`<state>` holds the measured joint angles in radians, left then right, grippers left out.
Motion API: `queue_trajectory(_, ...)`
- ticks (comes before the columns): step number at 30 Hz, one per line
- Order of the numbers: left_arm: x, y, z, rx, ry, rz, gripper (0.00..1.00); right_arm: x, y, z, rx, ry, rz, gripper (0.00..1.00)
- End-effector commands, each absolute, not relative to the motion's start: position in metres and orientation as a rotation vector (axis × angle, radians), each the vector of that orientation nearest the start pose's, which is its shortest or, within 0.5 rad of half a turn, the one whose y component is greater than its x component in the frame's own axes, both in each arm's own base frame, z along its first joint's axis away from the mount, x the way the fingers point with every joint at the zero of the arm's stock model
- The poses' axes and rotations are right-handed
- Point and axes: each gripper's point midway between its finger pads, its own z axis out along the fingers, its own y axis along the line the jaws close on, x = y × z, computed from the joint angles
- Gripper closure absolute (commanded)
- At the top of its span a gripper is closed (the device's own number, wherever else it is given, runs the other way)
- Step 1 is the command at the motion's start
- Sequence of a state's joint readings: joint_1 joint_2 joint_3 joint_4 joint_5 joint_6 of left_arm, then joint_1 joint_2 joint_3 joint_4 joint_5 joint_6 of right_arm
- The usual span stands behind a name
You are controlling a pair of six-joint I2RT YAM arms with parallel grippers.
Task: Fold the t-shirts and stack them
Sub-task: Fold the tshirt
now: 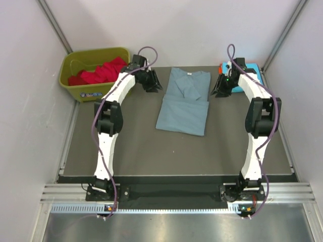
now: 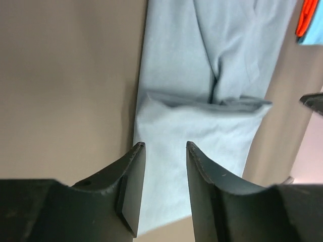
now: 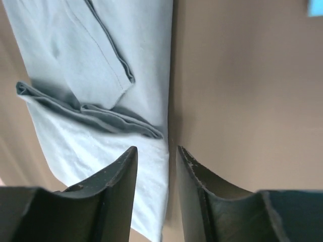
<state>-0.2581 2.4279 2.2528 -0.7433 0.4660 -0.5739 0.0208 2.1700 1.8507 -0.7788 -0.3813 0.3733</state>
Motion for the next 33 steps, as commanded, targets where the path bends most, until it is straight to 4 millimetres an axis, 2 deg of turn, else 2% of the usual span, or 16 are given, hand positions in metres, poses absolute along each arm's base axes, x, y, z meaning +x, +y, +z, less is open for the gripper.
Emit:
queue_trajectory(1,0.517,-0.222,0.168,-0.045,2.501,-0.766,0.57,0.48,0.082,0.128,0.287,2.63,0.561,0.62)
queue_trajectory(4,0.492,-0.227,0.168,-0.035,2.506,-0.826,0.57,0.454,0.11,0.139,0.244,2.613,0.563,0.56)
queue_trajectory(5,0.485,-0.228,0.166,-0.027,2.508,-0.835,0.58,0.455,0.12,0.141,0.25,2.58,0.572,0.54)
queue_trajectory(6,0.469,-0.234,0.161,0.002,2.519,-0.853,0.58,0.437,0.138,0.137,0.221,2.595,0.588,0.52)
queue_trajectory(8,0.452,-0.244,0.154,0.046,2.532,-0.897,0.58,0.432,0.173,0.138,0.192,2.55,0.666,0.52)
queue_trajectory(9,0.433,-0.254,0.145,0.07,2.565,-0.98,0.58,0.422,0.182,0.126,0.19,2.572,0.688,0.53)
queue_trajectory(11,0.422,-0.268,0.141,0.103,2.553,-1.078,0.59,0.413,0.209,0.125,0.168,2.57,0.785,0.54)
queue_trajectory(13,0.409,-0.278,0.132,0.115,2.563,-1.153,0.59,0.399,0.222,0.118,0.129,2.588,0.875,0.58)
queue_trajectory(17,0.393,-0.294,0.116,0.108,2.596,-1.216,0.63,0.366,0.221,0.101,0.043,2.656,0.936,0.75)
queue_trajectory(20,0.388,-0.299,0.111,0.115,2.612,-1.224,0.65,0.343,0.204,0.1,0.003,2.653,0.91,0.75)
queue_trajectory(22,0.387,-0.297,0.109,0.113,2.619,-1.206,0.64,0.325,0.194,0.105,-0.03,2.634,0.915,0.69)
queue_trajectory(23,0.384,-0.295,0.109,0.117,2.627,-1.194,0.64,0.315,0.186,0.098,-0.017,2.649,0.908,0.61)
queue_trajectory(24,0.383,-0.292,0.109,0.118,2.632,-1.174,0.62,0.311,0.182,0.105,-0.043,2.62,0.907,0.59)
queue_trajectory(26,0.382,-0.286,0.108,0.154,2.633,-1.121,0.6,0.3,0.174,0.096,-0.036,2.631,0.915,0.57)
queue_trajectory(29,0.377,-0.271,0.104,0.181,2.676,-1.059,0.55,0.297,0.164,0.092,-0.01,2.615,0.934,0.55)
queue_trajectory(33,0.374,-0.242,0.094,0.214,2.721,-0.989,0.47,0.296,0.156,0.085,0.011,2.609,0.956,0.4)
